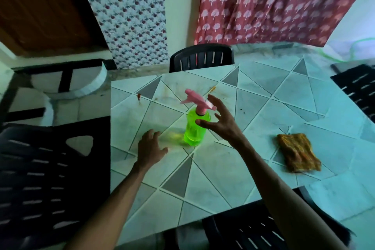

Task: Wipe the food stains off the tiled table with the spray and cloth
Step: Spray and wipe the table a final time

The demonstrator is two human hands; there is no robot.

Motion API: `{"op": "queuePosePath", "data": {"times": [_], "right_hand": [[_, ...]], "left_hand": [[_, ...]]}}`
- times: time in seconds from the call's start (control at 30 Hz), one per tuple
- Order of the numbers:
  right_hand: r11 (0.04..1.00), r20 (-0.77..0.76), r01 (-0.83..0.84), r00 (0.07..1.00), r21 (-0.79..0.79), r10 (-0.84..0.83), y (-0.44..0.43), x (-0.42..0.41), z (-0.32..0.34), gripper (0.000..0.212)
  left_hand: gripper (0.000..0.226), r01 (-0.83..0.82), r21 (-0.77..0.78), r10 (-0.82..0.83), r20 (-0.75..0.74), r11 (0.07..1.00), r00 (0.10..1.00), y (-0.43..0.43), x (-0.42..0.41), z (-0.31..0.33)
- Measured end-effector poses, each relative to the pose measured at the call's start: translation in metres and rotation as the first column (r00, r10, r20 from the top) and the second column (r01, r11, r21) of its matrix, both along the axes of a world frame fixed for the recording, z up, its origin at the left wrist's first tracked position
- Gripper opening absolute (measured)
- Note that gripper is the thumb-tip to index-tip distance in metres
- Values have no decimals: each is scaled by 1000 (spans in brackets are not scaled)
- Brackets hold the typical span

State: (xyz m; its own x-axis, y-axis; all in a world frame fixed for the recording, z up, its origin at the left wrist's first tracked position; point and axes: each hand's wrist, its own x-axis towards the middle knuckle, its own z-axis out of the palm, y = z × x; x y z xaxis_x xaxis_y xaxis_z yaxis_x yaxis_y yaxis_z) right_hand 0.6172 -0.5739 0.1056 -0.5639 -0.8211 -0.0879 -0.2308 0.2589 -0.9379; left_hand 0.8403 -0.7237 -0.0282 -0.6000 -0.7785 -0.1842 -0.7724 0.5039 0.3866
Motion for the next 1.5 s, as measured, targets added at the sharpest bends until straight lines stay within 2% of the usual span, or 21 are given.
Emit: {"op": "queuePosePath", "data": {"times": [0.07,0.13,0.2,0.27,0.33,0.4,0.43,0.5,0.57,0.63,0.7,0.83,0.97,1.07,1.13,1.17,1.3,1.43,1.5], "right_hand": [[998,-37,-34,999,-45,32,-16,6,9,89],[980,-79,-130,990,-154,119,-29,14,16,66],[966,-134,-136,985,-222,108,-40,23,20,53],[974,-219,-31,976,-223,-19,-48,32,19,50],[986,-406,76,904,-152,-132,-56,39,16,50],[990,-532,78,836,-121,-131,-63,43,17,49],[988,-522,41,845,-150,-115,-66,43,18,47],[968,-413,-26,907,-250,-82,-73,40,16,40],[941,-288,-17,954,-338,-86,-81,32,6,33],[927,-112,81,985,-366,-130,-85,25,5,30],[908,40,229,972,-351,-230,-88,12,11,31],[877,204,464,877,-124,-435,-88,-31,7,13],[831,403,530,733,168,-548,-93,-78,-22,9],[819,460,496,679,287,-572,-102,-104,-45,22],[809,480,501,653,306,-586,-107,-113,-51,39],[804,485,509,643,307,-592,-110,-117,-54,40],[791,513,533,610,299,-604,-127,-128,-55,23],[803,504,508,628,312,-593,-149,-129,-64,18],[809,525,500,620,308,-583,-160,-126,-70,24]], "left_hand": [[88,78,1,-77,80,997,994,-19,9,-4],[98,140,35,-144,145,989,979,-33,17,-10],[101,166,28,-168,138,986,976,-38,23,-17],[101,172,63,-179,134,983,975,-39,26,-25],[102,176,56,-182,141,983,973,-43,25,-28],[106,184,35,-187,176,982,966,-42,22,-16],[106,187,36,-190,190,982,963,-42,20,-12],[102,189,25,-189,235,982,953,-45,14,-3],[90,173,30,-175,234,985,956,-51,5,3],[76,154,32,-157,207,988,966,-59,-4,5],[74,167,18,-168,170,986,971,-69,-13,4],[106,225,31,-226,191,974,955,-85,-25,-10],[115,225,59,-232,265,973,936,-88,-43,-9],[122,225,98,-245,309,969,919,-97,-54,-9],[126,229,115,-255,341,967,905,-100,-53,-8],[127,227,124,-256,342,966,904,-102,-53,-9],[126,226,109,-249,312,968,917,-107,-56,-8],[106,220,31,-221,228,975,948,-113,-61,-3],[103,216,12,-215,189,976,958,-115,-62,-6]]}}
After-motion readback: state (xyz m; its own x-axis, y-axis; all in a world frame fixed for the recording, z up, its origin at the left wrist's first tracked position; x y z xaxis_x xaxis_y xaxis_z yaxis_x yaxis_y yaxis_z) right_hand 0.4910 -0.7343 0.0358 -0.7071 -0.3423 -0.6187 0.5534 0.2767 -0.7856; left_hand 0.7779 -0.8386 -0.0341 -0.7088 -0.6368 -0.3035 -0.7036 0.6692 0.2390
